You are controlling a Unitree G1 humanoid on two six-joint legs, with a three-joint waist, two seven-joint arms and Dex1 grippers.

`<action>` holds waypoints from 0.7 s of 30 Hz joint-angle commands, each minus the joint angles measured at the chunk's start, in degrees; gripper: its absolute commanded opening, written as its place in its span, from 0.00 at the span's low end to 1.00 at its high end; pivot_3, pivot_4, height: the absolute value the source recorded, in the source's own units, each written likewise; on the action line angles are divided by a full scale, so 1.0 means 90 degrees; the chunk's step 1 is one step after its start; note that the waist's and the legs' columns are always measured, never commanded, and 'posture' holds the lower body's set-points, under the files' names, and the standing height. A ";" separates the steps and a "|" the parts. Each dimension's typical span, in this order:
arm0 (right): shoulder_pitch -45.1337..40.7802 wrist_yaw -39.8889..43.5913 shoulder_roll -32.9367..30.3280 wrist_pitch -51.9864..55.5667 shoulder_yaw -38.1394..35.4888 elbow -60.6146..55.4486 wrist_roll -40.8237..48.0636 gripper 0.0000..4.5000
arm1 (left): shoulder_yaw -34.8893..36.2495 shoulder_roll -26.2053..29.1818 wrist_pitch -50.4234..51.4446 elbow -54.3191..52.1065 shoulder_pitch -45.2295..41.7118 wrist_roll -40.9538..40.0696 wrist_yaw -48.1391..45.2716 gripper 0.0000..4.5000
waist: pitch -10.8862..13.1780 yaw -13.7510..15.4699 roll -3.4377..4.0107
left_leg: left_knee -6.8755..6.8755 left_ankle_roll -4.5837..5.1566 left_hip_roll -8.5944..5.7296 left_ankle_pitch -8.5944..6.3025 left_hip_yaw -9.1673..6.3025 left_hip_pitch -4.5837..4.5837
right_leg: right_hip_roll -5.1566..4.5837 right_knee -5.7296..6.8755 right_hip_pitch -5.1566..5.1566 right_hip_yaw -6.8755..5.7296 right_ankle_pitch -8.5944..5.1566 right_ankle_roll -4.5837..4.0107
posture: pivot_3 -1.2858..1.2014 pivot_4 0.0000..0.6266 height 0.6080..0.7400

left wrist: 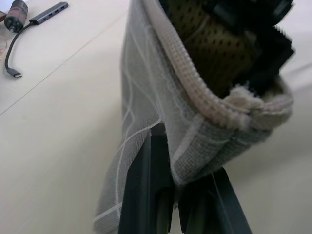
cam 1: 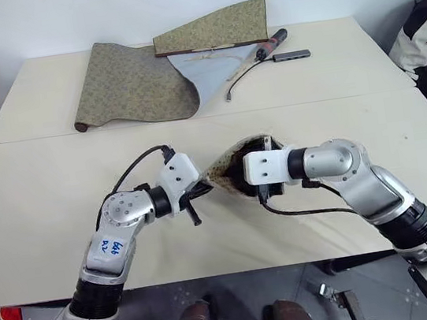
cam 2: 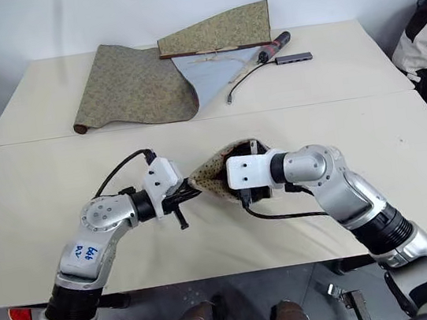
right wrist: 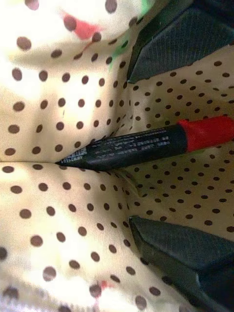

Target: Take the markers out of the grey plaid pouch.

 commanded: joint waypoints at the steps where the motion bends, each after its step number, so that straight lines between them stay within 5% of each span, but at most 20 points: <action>1: -0.0079 0.0266 -0.0003 0.0239 -0.0066 -0.0310 0.0057 0.99 | 0.0267 -0.0147 0.0039 -0.0252 0.0017 -0.0553 -0.0088 0.00 | 0.0000 -0.0001 0.0000 | 0.0000 0.0000 0.0000 0.0000 -0.0001 0.0001 | 0.0000 0.0000 0.0000 -0.0001 0.0000 0.0000 | 0.52 0.24 1.00; 4: -0.0129 0.0450 0.0045 0.0524 -0.0152 -0.0478 0.0257 0.95 | 0.0410 -0.0193 0.0162 -0.0229 0.0080 -0.0802 -0.0109 0.00 | 0.0000 -0.0001 0.0000 | 0.0001 0.0000 0.0000 0.0000 -0.0001 0.0001 | 0.0000 0.0002 0.0001 0.0000 0.0000 0.0000 | 0.52 0.24 1.00; 10: -0.0432 0.0409 0.0077 0.0350 -0.0050 -0.0477 -0.0020 0.56 | 0.0629 -0.0234 0.0498 -0.0180 0.0208 -0.1331 -0.0241 0.00 | 0.0000 -0.0005 0.0000 | 0.0005 0.0001 0.0000 0.0000 -0.0002 0.0001 | 0.0000 0.0000 0.0002 0.0000 0.0000 0.0000 | 0.52 0.24 1.00; 21: -0.0879 -0.0094 0.0846 0.0506 0.0762 0.0592 -0.1104 0.56 | 0.0711 -0.0278 0.0865 -0.0155 0.0258 -0.1888 -0.0418 0.00 | 0.0000 0.0010 0.0000 | 0.0009 -0.0001 0.0001 0.0001 -0.0003 0.0001 | 0.0004 0.0013 0.0003 -0.0001 0.0000 0.0000 | 0.52 0.24 1.00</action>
